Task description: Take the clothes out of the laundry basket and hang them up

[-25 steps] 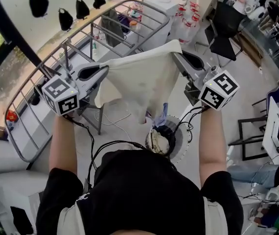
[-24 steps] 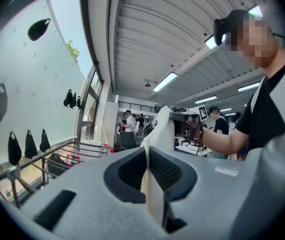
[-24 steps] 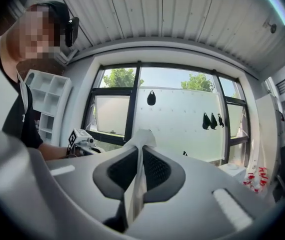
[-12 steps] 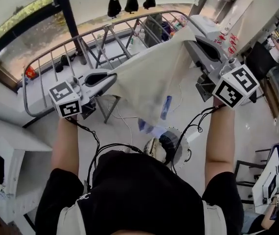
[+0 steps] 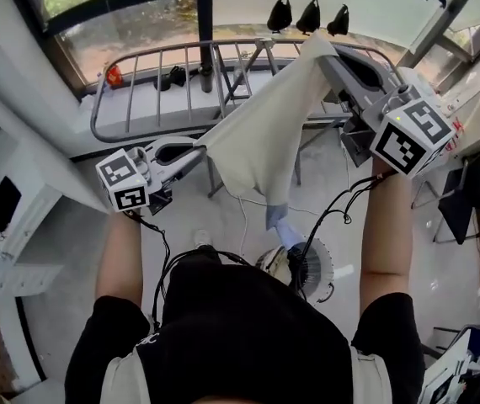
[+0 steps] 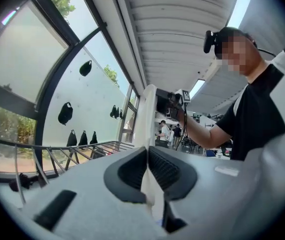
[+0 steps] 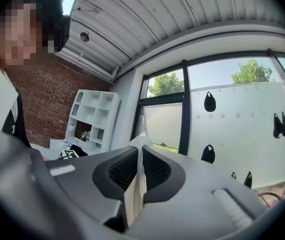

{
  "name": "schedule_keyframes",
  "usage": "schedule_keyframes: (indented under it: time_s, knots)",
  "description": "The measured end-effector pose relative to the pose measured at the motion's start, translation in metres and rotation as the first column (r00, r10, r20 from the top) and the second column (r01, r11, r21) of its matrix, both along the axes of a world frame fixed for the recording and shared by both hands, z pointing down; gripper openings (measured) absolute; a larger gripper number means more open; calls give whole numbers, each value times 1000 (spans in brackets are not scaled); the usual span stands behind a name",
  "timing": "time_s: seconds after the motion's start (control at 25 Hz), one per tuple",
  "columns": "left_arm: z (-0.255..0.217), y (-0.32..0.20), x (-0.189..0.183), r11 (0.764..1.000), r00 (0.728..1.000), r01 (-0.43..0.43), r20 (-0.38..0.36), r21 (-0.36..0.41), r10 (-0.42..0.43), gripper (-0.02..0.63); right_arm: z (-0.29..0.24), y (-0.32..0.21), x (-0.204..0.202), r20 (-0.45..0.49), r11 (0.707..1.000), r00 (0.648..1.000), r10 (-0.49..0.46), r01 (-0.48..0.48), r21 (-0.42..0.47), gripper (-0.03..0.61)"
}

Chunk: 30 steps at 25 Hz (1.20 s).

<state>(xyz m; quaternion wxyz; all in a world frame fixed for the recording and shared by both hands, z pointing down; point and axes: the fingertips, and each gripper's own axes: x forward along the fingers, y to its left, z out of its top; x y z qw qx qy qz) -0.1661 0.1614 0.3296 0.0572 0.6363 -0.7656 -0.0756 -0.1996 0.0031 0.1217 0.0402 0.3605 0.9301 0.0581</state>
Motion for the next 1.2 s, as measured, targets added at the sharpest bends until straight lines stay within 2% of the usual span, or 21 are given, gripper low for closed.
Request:
schedule_keyframes:
  time_s: [0.12, 0.24, 0.4, 0.56, 0.72, 0.84, 0.92, 1.04, 1.2]
  knots:
    - [-13, 31, -3, 994, 995, 96, 17, 51, -97, 18, -4, 23, -9, -6, 999, 999, -49, 49, -3, 23]
    - [-35, 67, -12, 976, 976, 207, 59, 71, -212, 17, -16, 51, -18, 7, 995, 995, -101, 101, 23, 23]
    - [-77, 118, -30, 936, 920, 345, 170, 74, -352, 15, -38, 86, -31, 30, 987, 988, -150, 147, 63, 23]
    - [-126, 159, -43, 912, 869, 403, 279, 83, -409, 15, -58, 106, -46, 59, 985, 987, -150, 144, 97, 23]
    - [-173, 189, -65, 883, 798, 466, 402, 60, -449, 15, -73, 122, -64, 93, 985, 985, -147, 138, 104, 23]
    - [-193, 209, -95, 836, 727, 547, 474, 38, -497, 15, -72, 135, -83, 128, 986, 983, -131, 115, 124, 23]
    - [-206, 224, -111, 809, 688, 586, 499, 46, -527, 15, -69, 144, -95, 148, 986, 982, -116, 95, 139, 23]
    - [-228, 245, -131, 781, 640, 620, 527, 77, -560, 15, -73, 161, -114, 164, 986, 981, -106, 82, 145, 23]
    - [-263, 264, -155, 747, 562, 657, 596, 101, -574, 14, -96, 180, -143, 195, 987, 977, -86, 56, 154, 23]
